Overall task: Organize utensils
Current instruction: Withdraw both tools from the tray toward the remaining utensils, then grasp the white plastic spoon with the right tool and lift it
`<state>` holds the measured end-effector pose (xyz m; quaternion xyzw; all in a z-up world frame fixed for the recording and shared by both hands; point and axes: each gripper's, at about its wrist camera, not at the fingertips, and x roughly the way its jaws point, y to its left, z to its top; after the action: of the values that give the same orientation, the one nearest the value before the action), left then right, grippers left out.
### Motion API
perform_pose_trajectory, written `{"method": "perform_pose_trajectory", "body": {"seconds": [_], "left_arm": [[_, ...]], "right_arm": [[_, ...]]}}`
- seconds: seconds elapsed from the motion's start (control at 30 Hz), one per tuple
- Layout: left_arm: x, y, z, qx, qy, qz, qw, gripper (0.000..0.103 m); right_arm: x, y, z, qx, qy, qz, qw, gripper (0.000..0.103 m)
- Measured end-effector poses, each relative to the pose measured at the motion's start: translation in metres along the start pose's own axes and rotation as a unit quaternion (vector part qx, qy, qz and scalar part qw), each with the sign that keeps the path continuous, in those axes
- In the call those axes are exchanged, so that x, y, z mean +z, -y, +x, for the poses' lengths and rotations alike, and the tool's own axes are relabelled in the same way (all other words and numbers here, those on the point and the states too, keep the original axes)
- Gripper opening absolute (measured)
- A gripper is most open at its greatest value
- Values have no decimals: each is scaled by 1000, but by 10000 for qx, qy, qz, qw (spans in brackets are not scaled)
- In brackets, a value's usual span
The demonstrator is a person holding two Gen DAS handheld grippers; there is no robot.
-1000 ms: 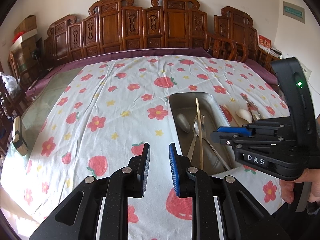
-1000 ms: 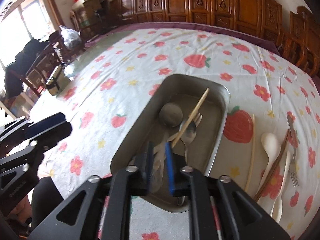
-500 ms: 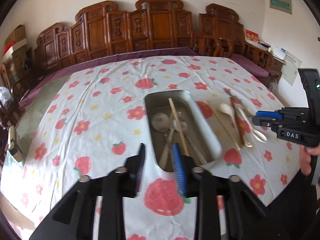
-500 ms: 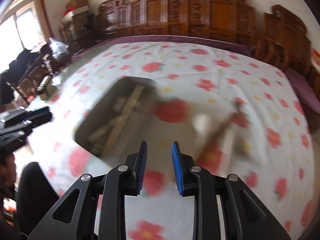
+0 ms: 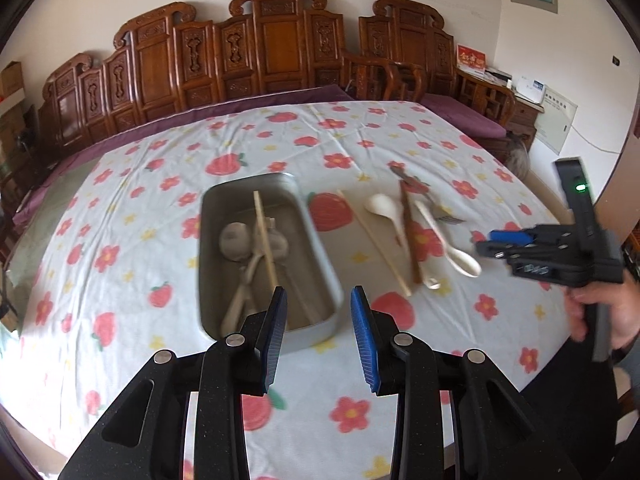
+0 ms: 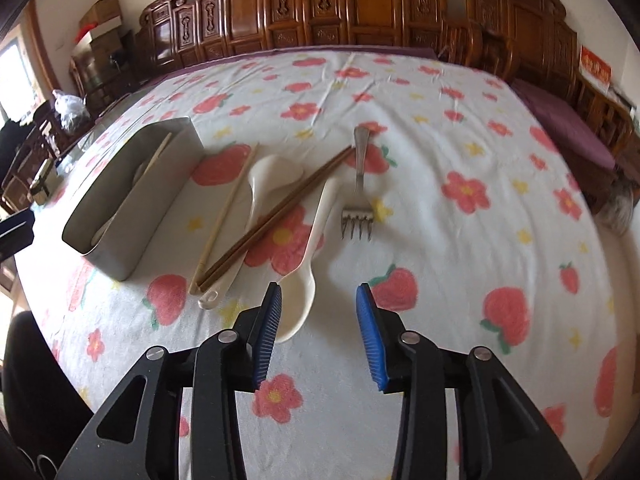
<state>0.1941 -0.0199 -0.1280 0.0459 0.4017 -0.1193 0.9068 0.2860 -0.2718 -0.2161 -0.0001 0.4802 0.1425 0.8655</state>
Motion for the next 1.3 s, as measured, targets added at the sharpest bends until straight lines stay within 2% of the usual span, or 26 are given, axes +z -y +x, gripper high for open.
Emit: {"method": "perform_pose_trajectory", "body": {"seconds": [0.2, 0.3, 0.43, 0.5, 0.53, 0.67, 0.93, 1.13, 1.3], "left_arm": [[-1, 23, 6, -132, -98, 32, 9999, 31], [-4, 30, 8, -158, -139, 83, 9997, 31], [-6, 38, 10, -176, -182, 119, 9996, 31], [-6, 41, 11, -177, -208, 145, 9995, 31], [-7, 43, 12, -179, -221, 156, 9995, 31], [-9, 48, 14, -184, -250, 182, 9994, 31], [0, 63, 32, -234, -349, 220, 9989, 31], [9, 81, 65, -347, -569, 354, 9971, 31], [23, 87, 94, -462, -770, 310, 9955, 26]], "right_arm": [[-1, -5, 22, 27, -164, 129, 9998, 41], [-2, -10, 30, -86, -308, 0, 9995, 41], [-6, -17, 31, -269, -294, -285, 9988, 40], [-6, -16, 30, -279, -299, -283, 9988, 27], [-6, -15, 29, -210, -311, -260, 9990, 17], [-8, -13, 22, -160, -267, -269, 9992, 5], [-12, 4, -14, -149, -212, -151, 9995, 5], [-17, 25, -36, -67, -73, 66, 9999, 5], [-11, 37, -42, 85, 67, 223, 9997, 5]]}}
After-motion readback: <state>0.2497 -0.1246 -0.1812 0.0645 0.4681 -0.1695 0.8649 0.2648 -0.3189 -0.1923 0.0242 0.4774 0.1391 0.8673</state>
